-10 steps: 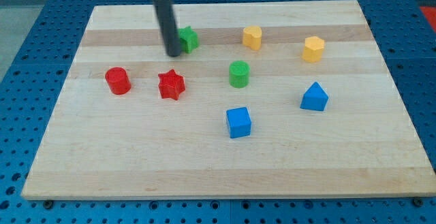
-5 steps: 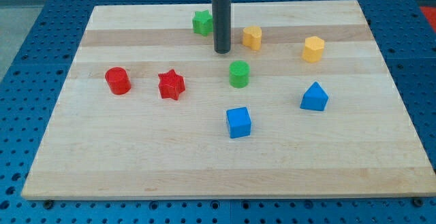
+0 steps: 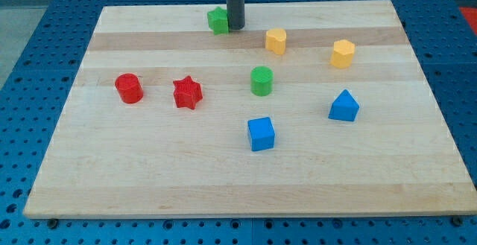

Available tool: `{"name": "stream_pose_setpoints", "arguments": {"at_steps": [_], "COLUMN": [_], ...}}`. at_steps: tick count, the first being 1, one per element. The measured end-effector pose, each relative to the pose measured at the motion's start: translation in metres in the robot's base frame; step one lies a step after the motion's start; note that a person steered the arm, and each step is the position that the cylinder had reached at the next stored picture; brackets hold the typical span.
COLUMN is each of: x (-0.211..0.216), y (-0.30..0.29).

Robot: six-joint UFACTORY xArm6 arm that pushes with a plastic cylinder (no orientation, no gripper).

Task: Slightly move the green star towards top center side of the board

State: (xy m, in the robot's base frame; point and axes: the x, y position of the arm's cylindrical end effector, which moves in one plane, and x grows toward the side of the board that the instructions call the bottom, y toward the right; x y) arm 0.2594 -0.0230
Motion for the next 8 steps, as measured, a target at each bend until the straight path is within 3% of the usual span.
{"name": "stream_pose_setpoints", "arguments": {"at_steps": [2, 6, 7, 8], "x": [0.072, -0.022, -0.012, 0.046], "y": [-0.048, -0.049, -0.049, -0.049]}}
